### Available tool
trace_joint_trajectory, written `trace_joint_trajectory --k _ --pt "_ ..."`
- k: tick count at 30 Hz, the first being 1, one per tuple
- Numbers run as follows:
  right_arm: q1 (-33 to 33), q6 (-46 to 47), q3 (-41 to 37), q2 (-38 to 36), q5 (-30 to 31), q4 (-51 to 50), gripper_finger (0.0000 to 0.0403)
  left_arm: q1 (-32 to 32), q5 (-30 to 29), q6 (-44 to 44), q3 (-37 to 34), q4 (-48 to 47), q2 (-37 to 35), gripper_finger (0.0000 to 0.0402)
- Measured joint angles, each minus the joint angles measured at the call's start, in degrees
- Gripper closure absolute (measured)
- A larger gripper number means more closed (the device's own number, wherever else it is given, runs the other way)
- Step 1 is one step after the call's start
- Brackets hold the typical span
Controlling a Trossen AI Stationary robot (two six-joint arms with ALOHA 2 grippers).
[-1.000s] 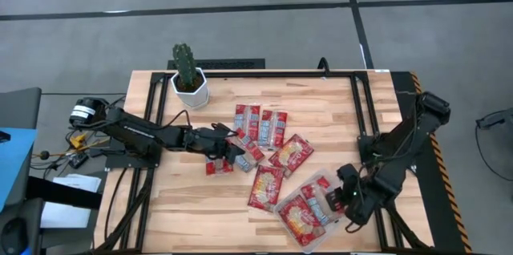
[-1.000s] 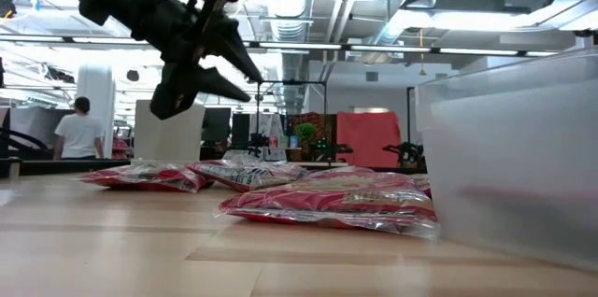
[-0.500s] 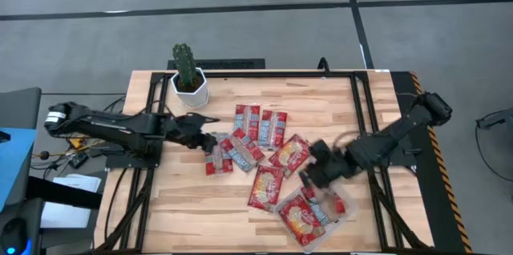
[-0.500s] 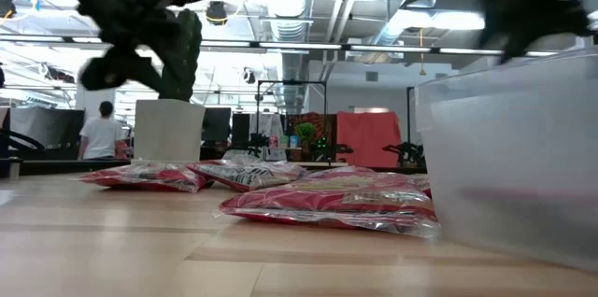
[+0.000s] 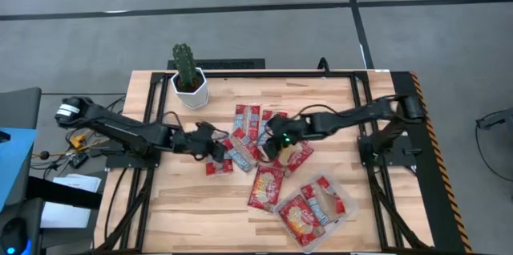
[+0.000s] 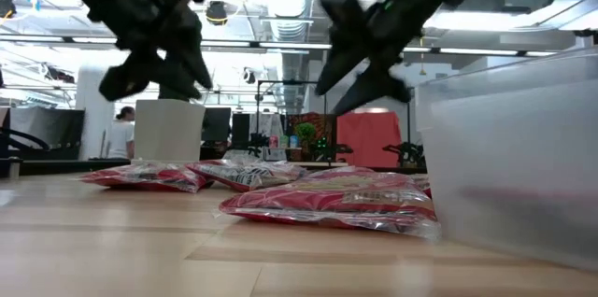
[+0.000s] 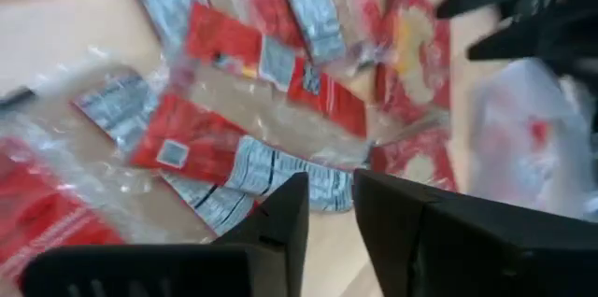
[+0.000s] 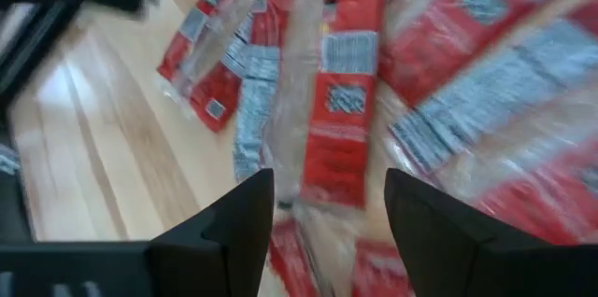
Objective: Sort popcorn bags into baskets
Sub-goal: Put the red popcorn bag into the transparent container
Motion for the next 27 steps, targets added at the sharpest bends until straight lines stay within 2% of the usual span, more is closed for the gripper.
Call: trace_joint_trajectory --k 4,6,10,16,22,27 --pt "-1.5 -0.1 0.0 5.7 -4.2 5.8 0.0174 -1.1 0.0 -0.1 0.0 4.2 6.4 0.0366" --pt "-1.9 0.0 0.1 8.3 -5.3 8.3 0.0177 -1.4 0.1 -0.2 0.1 7.3 9.6 0.0379" --pt "-2.7 0.0 0.1 11.8 -5.6 9.6 0.0179 -1.8 0.2 -1.1 0.0 7.8 14.4 0.0398" --pt "-3.0 0.0 0.6 16.2 -5.4 12.1 0.0177 -1.4 0.9 -1.8 0.0 10.5 21.0 0.0398" --pt "-2.6 -0.8 2.9 19.4 -7.9 15.2 0.0179 -1.1 2.6 -2.8 0.5 15.7 26.9 0.0401" --pt "-2.1 -1.9 5.1 19.8 -8.6 13.3 0.0194 -0.8 3.3 -2.7 0.7 16.8 27.8 0.0401"
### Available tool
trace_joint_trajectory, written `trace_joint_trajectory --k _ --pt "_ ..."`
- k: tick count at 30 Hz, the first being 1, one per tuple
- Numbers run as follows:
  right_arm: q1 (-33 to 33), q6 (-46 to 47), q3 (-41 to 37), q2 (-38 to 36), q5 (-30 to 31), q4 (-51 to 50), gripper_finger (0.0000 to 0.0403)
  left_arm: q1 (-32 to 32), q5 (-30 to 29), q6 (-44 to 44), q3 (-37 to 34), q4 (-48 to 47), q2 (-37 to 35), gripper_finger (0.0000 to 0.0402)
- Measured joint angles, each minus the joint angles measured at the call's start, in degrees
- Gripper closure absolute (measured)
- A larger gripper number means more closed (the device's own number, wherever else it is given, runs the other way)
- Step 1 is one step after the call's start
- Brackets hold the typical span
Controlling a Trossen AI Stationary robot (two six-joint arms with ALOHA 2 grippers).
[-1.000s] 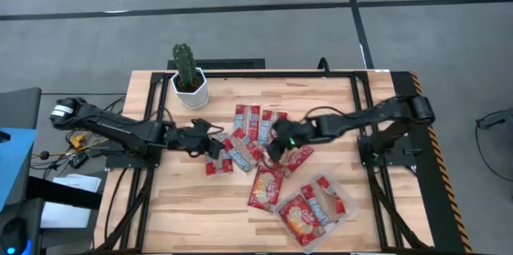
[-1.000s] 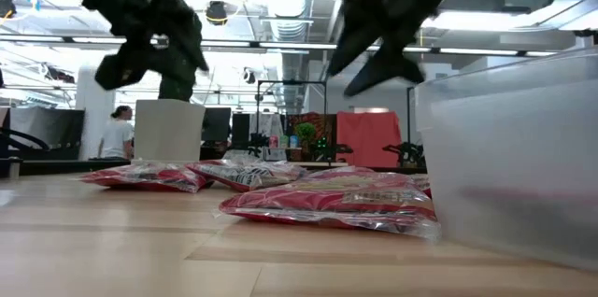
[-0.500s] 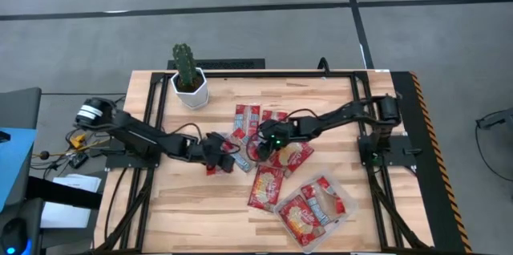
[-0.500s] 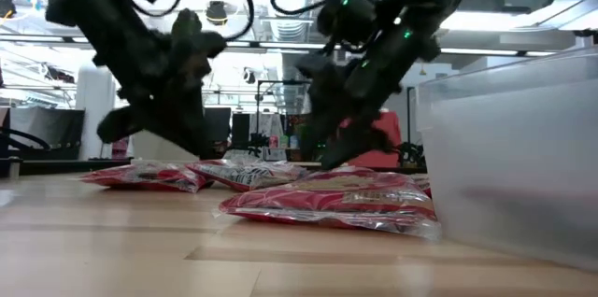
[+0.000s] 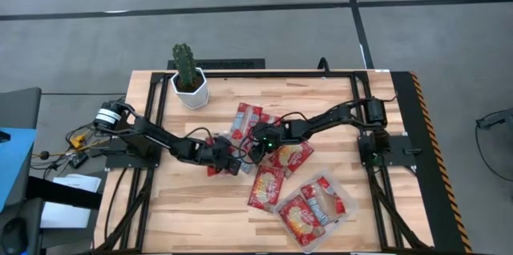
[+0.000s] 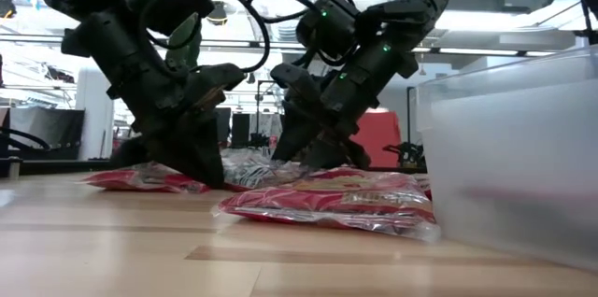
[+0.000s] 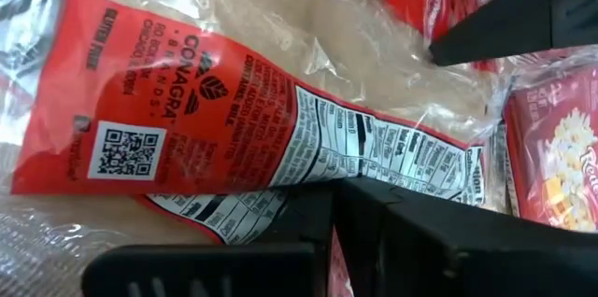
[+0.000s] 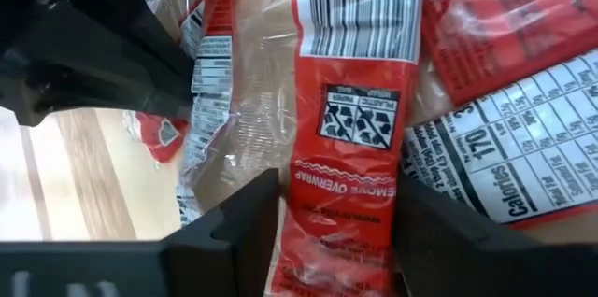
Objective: Sort popcorn bags into baskets
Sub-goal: Put the red popcorn bag into the transparent container
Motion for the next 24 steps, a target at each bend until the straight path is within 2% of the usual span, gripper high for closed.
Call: trace_joint_trajectory --k 3,8,10,15,24 --pt "-0.2 0.0 1.2 -0.1 -0.1 -2.8 0.024 0.1 0.6 0.5 0.1 0.2 -0.3 0.0401" --pt "-0.3 0.0 2.0 -0.7 -1.3 -5.1 0.0352 0.1 1.3 0.0 0.0 -0.4 -2.6 0.0401" --pt "-0.5 -0.2 2.0 -1.4 -1.9 -5.5 0.0384 0.0 1.3 -0.1 0.0 -0.4 -4.4 0.0401" --pt "-0.8 0.9 2.0 -4.9 -1.9 -7.9 0.0376 0.1 1.7 -0.1 0.0 -0.4 -9.1 0.0401" --pt "-1.0 -1.0 2.0 -18.7 -0.1 -23.1 0.0392 -0.2 2.7 2.6 0.1 0.0 -21.7 0.0401"
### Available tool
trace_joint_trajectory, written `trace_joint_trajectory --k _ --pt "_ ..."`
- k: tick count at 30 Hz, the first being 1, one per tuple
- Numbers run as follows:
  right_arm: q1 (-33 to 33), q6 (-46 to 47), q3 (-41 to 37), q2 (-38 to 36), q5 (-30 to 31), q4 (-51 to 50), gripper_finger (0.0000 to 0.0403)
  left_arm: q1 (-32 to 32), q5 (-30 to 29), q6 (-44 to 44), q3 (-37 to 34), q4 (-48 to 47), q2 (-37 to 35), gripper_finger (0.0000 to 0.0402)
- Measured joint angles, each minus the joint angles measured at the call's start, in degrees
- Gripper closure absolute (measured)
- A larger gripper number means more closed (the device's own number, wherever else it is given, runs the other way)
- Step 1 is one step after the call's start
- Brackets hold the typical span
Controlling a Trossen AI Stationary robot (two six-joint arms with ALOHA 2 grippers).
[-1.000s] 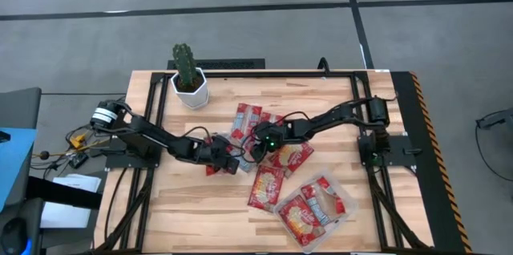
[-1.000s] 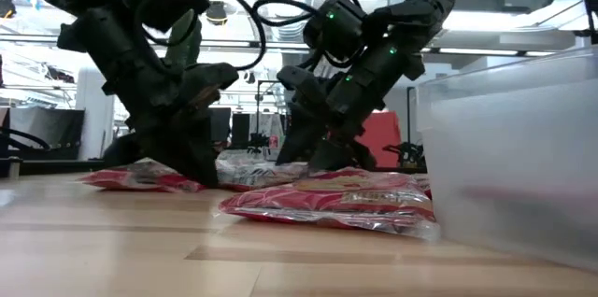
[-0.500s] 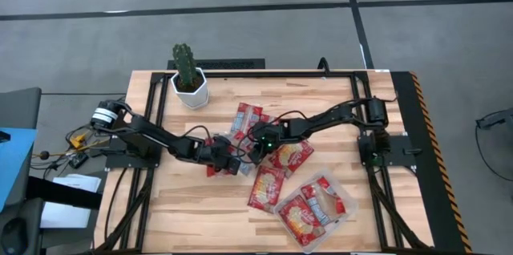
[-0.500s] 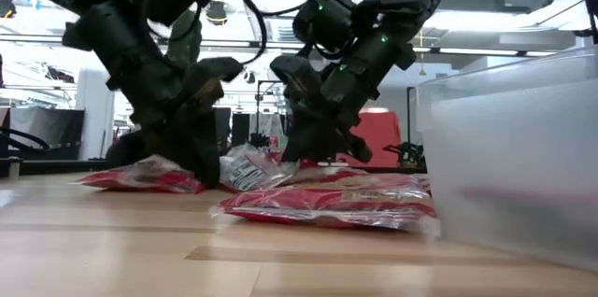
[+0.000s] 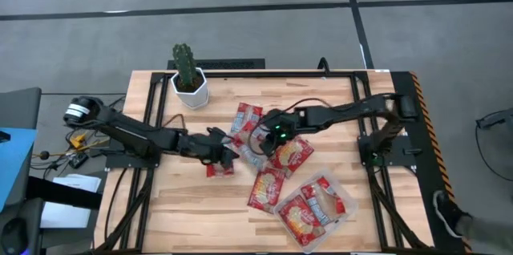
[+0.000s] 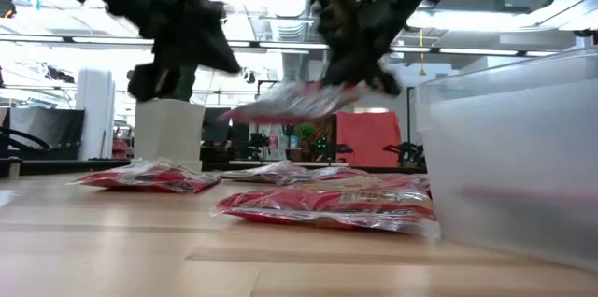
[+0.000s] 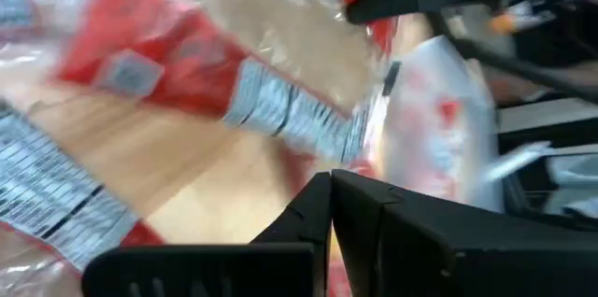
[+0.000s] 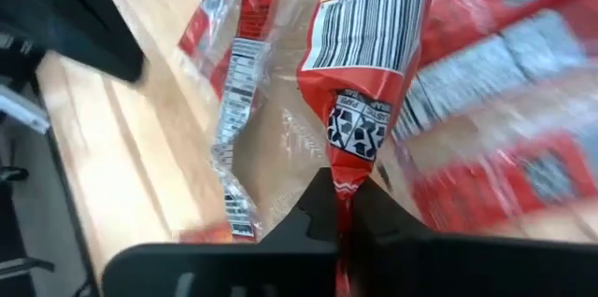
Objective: Sort popcorn bags into baskets
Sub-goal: Put the red popcorn bag into the transparent container
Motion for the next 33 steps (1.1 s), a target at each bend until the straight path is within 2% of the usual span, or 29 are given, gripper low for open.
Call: trace_joint_trajectory --k 3,7,11,15,19,22,27,33 --pt "1.6 2.0 0.0 -5.7 0.7 -6.2 0.0383 -0.1 0.7 1.2 0.0 -0.9 -3.6 0.0401" --pt "7.9 6.9 0.0 -13.2 2.8 -14.9 0.0385 -0.1 0.7 2.7 0.0 -1.5 -6.8 0.0402" --pt "18.6 18.1 0.0 -19.2 8.0 -20.0 0.0387 -0.1 -0.2 4.0 0.0 -1.3 -8.0 0.0402" --pt "31.8 34.3 0.0 -21.6 17.4 -21.9 0.0378 -0.1 -0.3 4.1 0.0 -1.6 -7.9 0.0402" --pt "43.5 49.5 0.0 -19.4 26.2 -22.6 0.0378 -0.1 -0.2 4.1 0.0 -2.3 -7.9 0.0402" --pt "49.3 58.5 0.0 -15.2 29.7 -22.3 0.0381 -0.1 -0.2 4.1 0.0 -3.1 -7.9 0.0402" --pt "53.5 66.6 0.0 -8.4 29.5 -21.3 0.0371 -0.1 -0.2 4.1 0.0 -4.2 -7.9 0.0402" --pt "53.5 66.9 0.0 -3.5 26.8 -18.5 0.0366 -0.1 -0.3 4.1 0.0 -4.4 -7.9 0.0402"
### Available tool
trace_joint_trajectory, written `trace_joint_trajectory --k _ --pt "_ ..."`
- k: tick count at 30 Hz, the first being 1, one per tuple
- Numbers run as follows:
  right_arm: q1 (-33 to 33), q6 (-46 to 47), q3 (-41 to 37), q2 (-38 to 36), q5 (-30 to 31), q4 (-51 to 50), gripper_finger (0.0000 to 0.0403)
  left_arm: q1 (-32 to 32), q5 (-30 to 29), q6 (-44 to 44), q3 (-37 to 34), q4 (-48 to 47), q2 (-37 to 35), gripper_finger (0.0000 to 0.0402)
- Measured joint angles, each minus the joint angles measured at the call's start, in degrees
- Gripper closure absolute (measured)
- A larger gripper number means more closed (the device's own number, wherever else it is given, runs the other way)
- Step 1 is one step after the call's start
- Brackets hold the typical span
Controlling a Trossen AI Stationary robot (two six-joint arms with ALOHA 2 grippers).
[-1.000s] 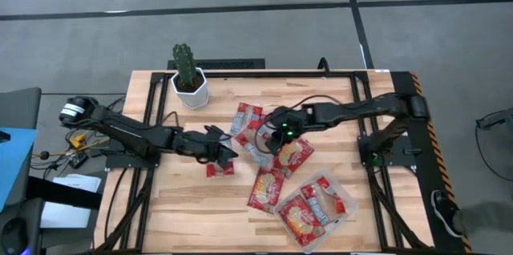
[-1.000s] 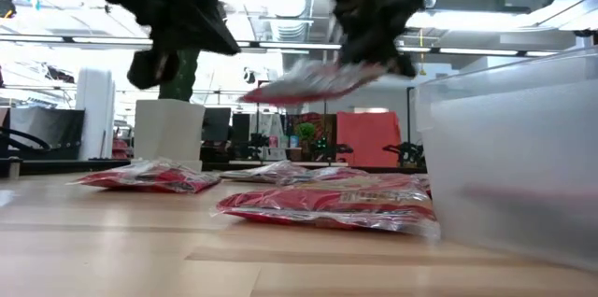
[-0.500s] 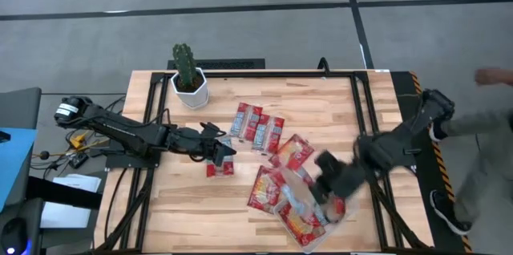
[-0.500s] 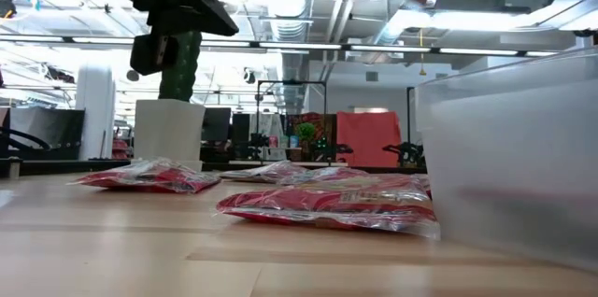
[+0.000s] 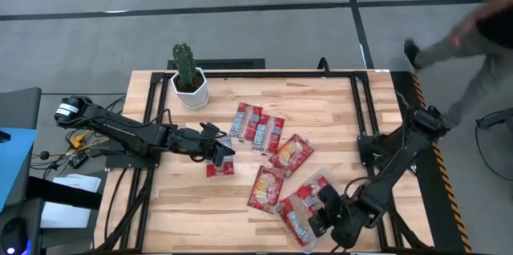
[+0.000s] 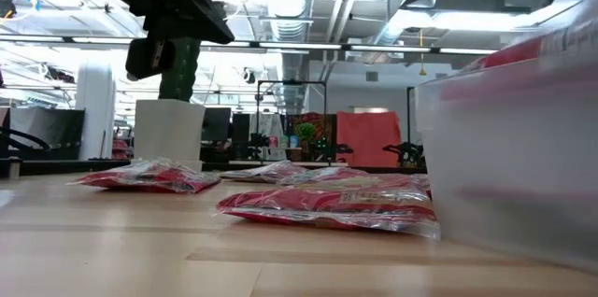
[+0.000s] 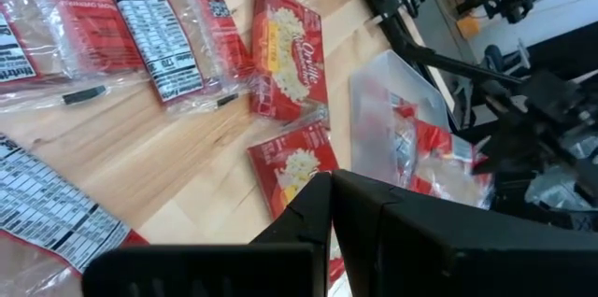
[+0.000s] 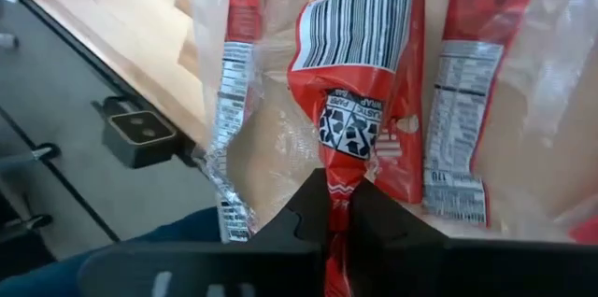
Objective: Sort popcorn bags into baskets
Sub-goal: Put the red popcorn bag into the transparent container
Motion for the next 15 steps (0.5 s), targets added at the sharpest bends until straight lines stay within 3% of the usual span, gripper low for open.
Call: trace_joint_trajectory --k 15 --pt "-1.2 -7.0 0.0 3.3 -7.7 2.1 0.0349 0.1 -0.2 0.0 0.0 -0.7 0.0 0.0401"
